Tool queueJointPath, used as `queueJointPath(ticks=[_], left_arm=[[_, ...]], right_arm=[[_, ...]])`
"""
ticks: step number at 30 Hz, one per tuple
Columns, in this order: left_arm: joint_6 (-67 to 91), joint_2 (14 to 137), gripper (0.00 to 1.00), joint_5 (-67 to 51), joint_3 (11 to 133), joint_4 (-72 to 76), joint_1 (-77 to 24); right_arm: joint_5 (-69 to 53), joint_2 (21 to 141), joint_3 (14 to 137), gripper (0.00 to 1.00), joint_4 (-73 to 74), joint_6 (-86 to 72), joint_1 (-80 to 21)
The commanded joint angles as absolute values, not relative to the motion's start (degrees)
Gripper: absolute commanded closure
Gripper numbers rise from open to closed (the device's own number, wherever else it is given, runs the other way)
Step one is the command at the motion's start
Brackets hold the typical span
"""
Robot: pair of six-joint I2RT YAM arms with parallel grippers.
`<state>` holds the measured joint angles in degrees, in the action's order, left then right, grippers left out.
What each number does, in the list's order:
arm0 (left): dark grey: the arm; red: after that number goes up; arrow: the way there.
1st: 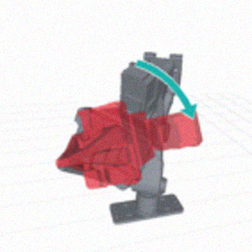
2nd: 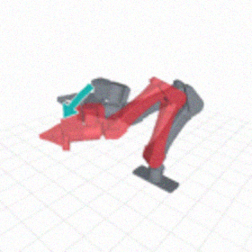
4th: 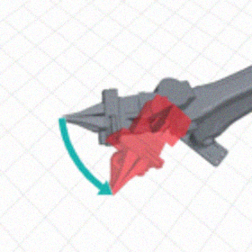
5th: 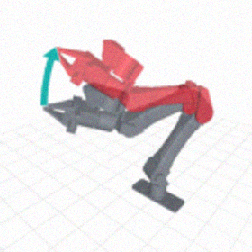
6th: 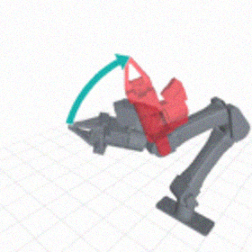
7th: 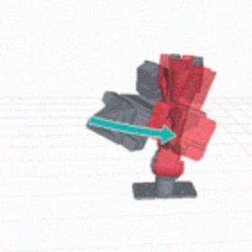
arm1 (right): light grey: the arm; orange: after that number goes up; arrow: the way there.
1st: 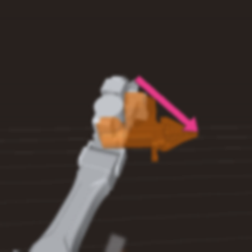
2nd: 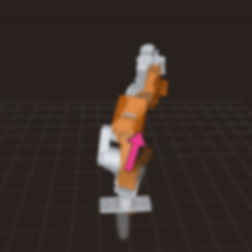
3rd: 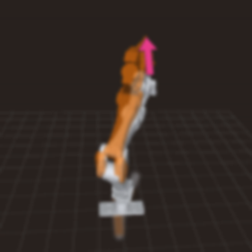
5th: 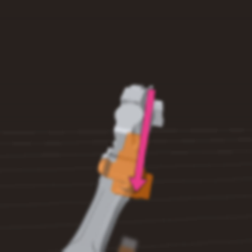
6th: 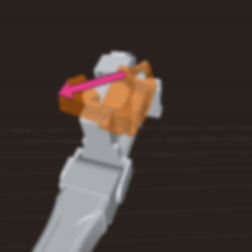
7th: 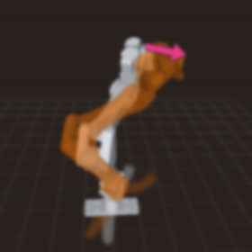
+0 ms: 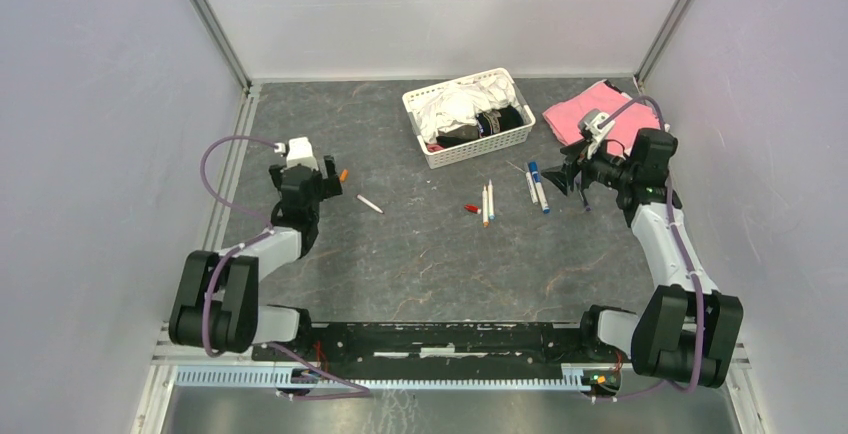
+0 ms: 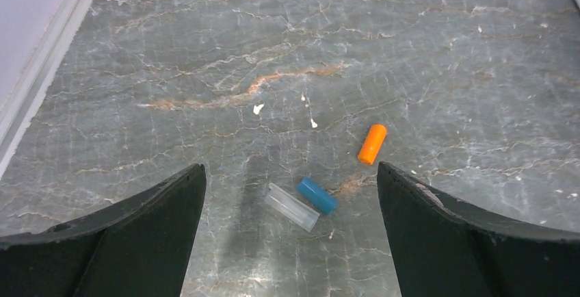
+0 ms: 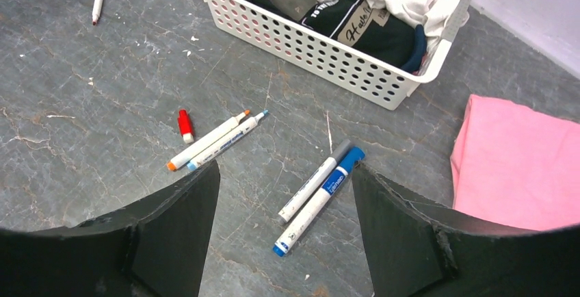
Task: Insert the pens into the pen caps
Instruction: Pick up the pen from the center of the board.
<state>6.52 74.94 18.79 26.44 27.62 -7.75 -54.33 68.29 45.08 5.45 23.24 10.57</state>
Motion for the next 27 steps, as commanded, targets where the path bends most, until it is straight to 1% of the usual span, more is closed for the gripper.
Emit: queueJointPath(ticks=[1,5,10,12,27], left_arm=[[0.37,79.35,0.00,15.39,22.18,47.08,-6.87],[0.35,82.80,0.00,13.39,15.56,59.99,-6.59],[-0.24,88.59,0.00,12.99,13.06,70.41,-5.64],[-0.19,88.03,0.00,11.37,13.78,67.50,-4.78],[-0.18,88.07,0.00,10.94,13.71,68.11,-4.50]], right_arm=[[-56.69,66.76,44.65,0.23,2.23,22.85,10.75],[-56.95,66.64,44.47,0.22,1.80,22.68,10.89],[-57.34,67.12,44.34,0.22,1.79,22.67,11.01],[-57.63,67.28,44.39,0.22,1.81,22.68,11.05],[-52.81,69.67,44.49,0.22,2.26,22.72,11.39]])
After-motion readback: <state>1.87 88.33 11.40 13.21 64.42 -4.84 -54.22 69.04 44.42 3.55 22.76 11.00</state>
